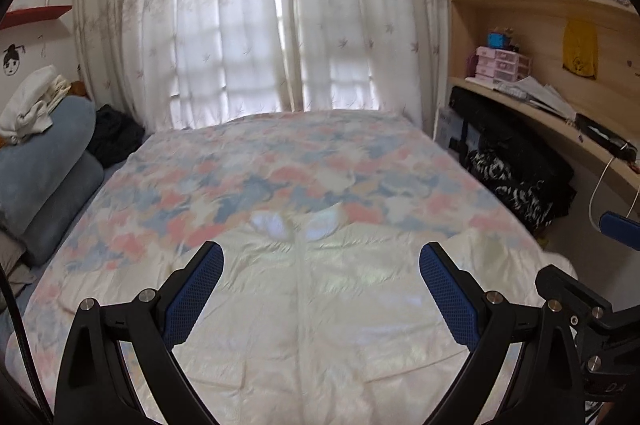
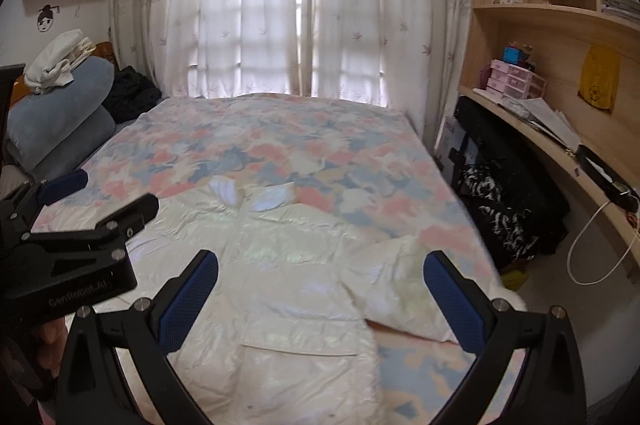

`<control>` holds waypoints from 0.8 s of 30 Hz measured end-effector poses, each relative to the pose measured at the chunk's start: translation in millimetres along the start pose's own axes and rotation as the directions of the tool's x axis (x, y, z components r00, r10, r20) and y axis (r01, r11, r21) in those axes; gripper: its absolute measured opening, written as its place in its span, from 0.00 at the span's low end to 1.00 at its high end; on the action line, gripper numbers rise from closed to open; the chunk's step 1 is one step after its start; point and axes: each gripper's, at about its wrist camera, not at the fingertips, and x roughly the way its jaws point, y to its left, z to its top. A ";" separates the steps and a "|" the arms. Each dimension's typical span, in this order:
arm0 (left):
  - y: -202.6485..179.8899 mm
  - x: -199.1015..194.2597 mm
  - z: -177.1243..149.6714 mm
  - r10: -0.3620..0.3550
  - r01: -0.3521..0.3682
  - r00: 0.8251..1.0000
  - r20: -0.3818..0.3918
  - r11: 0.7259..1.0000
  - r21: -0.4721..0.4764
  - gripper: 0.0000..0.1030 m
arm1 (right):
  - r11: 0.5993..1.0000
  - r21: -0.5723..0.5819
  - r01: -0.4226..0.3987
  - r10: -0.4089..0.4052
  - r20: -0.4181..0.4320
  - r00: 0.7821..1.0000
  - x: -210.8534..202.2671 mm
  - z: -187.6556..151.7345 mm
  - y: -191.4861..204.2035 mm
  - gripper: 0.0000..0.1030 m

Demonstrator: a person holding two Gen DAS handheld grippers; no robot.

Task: Fold large clothes
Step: 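Grasp the jacket sleeve with the right tool and lift it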

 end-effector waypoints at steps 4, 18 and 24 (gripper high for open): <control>-22.6 13.4 11.2 -0.043 0.043 0.999 0.017 0.999 -0.017 0.95 | 0.997 0.058 0.045 -0.045 -0.006 0.999 3.4 2.7 -36.0 1.00; -138.4 156.4 -43.0 -0.205 0.206 0.958 -0.202 0.978 -0.016 0.95 | 0.844 0.478 0.244 -0.084 -0.331 0.940 105.9 -80.9 -234.1 0.96; -172.6 215.3 -69.1 -0.169 0.176 0.950 -0.263 0.984 0.001 0.95 | 0.662 0.664 0.348 -0.014 -0.453 0.892 156.5 -149.4 -325.5 0.80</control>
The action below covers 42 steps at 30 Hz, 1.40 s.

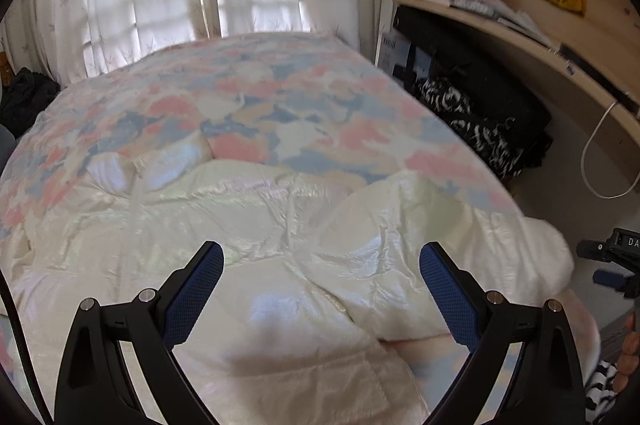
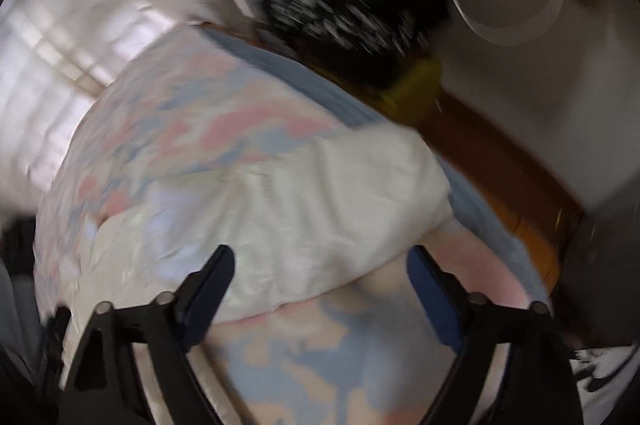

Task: Fold large clothes
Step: 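Grasp the jacket sleeve with the right tool and lift it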

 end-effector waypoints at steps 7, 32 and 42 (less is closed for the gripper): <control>-5.0 56.4 0.8 0.036 -0.037 0.999 -0.034 0.999 -0.027 0.95 | 0.935 0.346 -0.077 0.115 -0.088 0.989 71.4 2.7 -71.9 0.78; 150.3 -78.6 -18.4 0.074 -0.053 0.993 0.091 0.975 -0.214 0.86 | 0.866 -0.428 -0.256 0.389 0.257 0.885 -123.5 -79.6 212.4 0.19; 252.1 -85.3 -78.8 0.143 -0.154 0.988 -0.057 0.937 -0.312 0.86 | 0.663 -0.711 -0.235 0.292 -0.043 0.955 -0.3 -243.9 331.7 0.23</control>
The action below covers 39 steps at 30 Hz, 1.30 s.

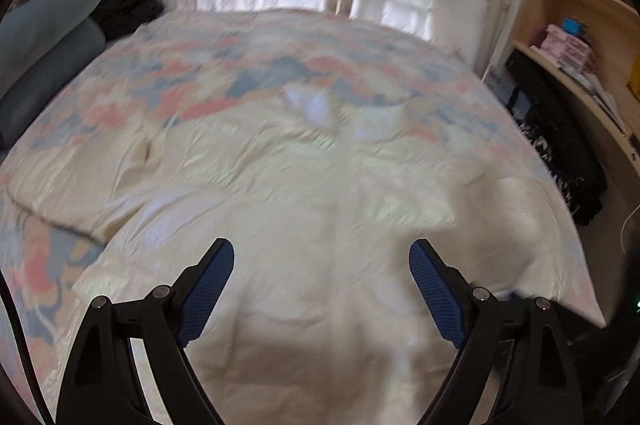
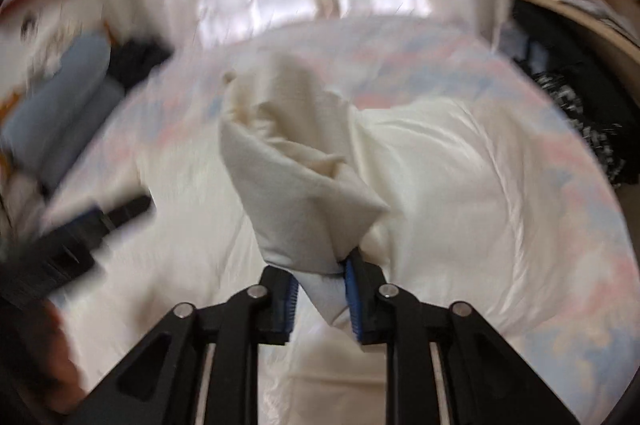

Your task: Fold large clothes

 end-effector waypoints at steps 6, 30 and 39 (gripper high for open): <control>19.4 12.4 -12.4 -0.035 0.033 0.998 -0.059 0.999 -0.036 0.86 | 0.995 -0.102 -0.009 0.000 -0.087 0.996 22.6 -43.0 29.5 0.56; -7.4 54.6 -49.7 -0.268 0.245 0.934 -0.238 0.962 -0.119 0.86 | 0.972 0.236 0.021 -0.039 0.072 0.997 -16.7 -98.0 -57.5 0.61; -25.6 83.6 -50.7 -0.299 0.271 0.910 -0.287 0.953 -0.133 0.80 | 0.972 0.236 0.011 -0.031 0.080 0.996 -14.0 -101.8 -59.5 0.61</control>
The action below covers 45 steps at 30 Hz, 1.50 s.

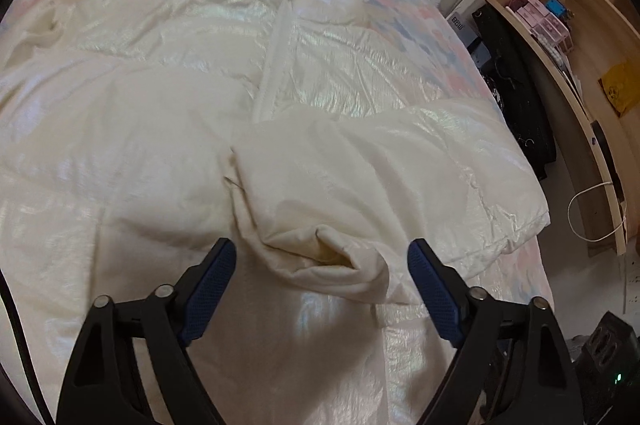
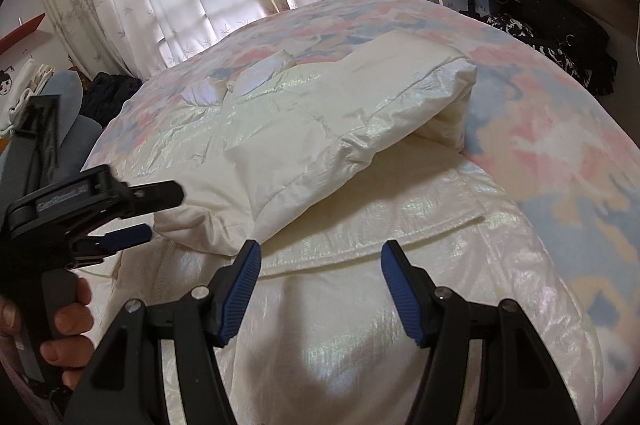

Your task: Fold large clothes

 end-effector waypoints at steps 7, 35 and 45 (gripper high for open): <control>2.3 23.1 1.1 -0.004 0.003 0.999 -0.036 1.000 -0.031 0.36 | 1.000 -0.010 -0.002 0.002 -0.008 1.000 5.3 -0.5 0.7 0.61; -11.7 -64.4 126.6 0.189 -0.286 0.922 0.337 0.920 0.267 0.14 | 0.997 -0.039 0.068 -0.071 -0.071 0.995 -10.0 91.8 -33.6 0.61; 69.7 3.1 114.9 0.230 -0.243 0.965 0.129 0.966 0.091 0.61 | 0.993 0.104 -0.060 0.085 -0.249 0.965 66.0 100.3 -89.2 0.61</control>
